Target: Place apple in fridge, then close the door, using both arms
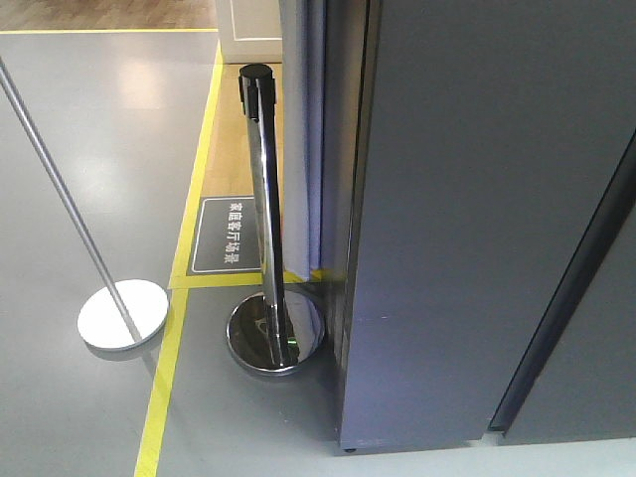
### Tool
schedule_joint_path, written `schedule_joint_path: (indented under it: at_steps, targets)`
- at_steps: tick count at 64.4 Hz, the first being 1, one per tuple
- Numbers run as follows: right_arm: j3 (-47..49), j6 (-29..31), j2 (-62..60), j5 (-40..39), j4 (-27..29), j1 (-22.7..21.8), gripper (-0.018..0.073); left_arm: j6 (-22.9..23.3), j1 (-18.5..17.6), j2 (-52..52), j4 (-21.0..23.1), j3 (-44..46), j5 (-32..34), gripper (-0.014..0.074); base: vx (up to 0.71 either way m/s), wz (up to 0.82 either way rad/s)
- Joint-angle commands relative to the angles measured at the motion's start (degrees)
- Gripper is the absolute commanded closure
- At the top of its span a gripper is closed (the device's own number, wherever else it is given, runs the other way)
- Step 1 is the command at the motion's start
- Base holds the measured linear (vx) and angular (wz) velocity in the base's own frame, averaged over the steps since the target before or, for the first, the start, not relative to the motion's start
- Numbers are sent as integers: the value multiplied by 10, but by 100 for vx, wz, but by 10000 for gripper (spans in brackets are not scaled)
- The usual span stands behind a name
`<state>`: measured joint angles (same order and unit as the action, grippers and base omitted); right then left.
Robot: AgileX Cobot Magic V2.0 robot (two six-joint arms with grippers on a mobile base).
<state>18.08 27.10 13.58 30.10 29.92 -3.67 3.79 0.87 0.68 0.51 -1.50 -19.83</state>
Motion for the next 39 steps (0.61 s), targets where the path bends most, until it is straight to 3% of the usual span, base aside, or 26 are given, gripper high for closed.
schedule_joint_path:
  at_steps: [1,39]
  targets:
    - [15,2,5,-34,11,-1,560,0,-1,9,1,-11,37,602,0,0]
    - [12,7,5,-43,5,-1,560,0,-1,8,1,-11,37,602,0,0]
